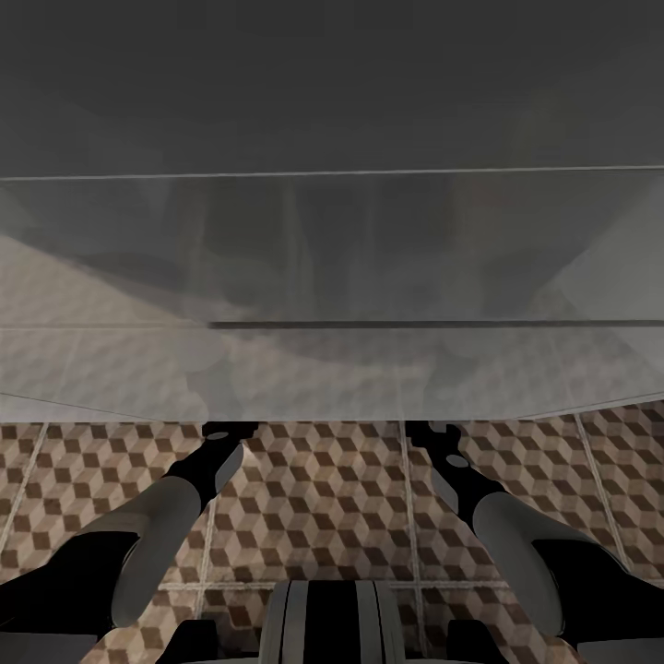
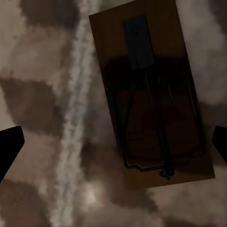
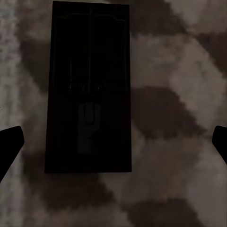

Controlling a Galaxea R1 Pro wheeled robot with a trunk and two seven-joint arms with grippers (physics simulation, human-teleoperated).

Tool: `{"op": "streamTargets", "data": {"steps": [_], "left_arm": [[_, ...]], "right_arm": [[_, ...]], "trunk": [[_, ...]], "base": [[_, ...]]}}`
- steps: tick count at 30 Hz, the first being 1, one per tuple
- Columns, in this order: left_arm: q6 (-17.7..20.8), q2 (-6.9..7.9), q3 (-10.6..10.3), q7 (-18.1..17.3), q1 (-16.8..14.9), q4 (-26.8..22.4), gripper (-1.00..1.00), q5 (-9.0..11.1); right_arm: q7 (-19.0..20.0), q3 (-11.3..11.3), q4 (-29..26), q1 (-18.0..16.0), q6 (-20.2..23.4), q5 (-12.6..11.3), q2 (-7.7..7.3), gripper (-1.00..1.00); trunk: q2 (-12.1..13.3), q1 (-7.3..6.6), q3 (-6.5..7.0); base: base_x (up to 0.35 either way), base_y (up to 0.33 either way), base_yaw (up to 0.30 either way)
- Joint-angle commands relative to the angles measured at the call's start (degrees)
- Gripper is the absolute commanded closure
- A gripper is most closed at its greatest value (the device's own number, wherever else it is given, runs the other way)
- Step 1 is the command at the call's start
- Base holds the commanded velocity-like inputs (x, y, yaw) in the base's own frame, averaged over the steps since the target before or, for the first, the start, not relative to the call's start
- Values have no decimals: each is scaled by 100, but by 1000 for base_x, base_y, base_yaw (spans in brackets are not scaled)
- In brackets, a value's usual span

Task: Take the four mousetraps from the cabinet in the bathroom and place them on the bathroom floor. Make sure all four end up on the same floor surface, and ensure that at least two of them are either under or directly next to the same bathroom sink.

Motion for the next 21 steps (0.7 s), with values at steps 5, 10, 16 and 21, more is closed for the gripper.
{"op": "streamTargets", "data": {"steps": [5,10,16,21], "left_arm": [[16,-3,4,14,0,-9,-100,24],[11,-8,4,14,0,-9,-100,24],[-22,-5,4,14,2,-5,-100,24],[-68,-4,0,14,6,-19,-100,24]], "right_arm": [[-9,-20,6,-3,-20,8,2,-100],[-9,-20,6,-3,-20,8,2,-100],[-9,-20,6,-3,-20,8,2,-100],[-9,-20,6,-3,-20,8,1,-100]], "trunk": [[-1,-1,-3],[-1,-1,-3],[-1,-1,-3],[-1,-1,-3]], "base": [[0,0,0],[0,0,0],[0,0,0],[0,0,0]]}}
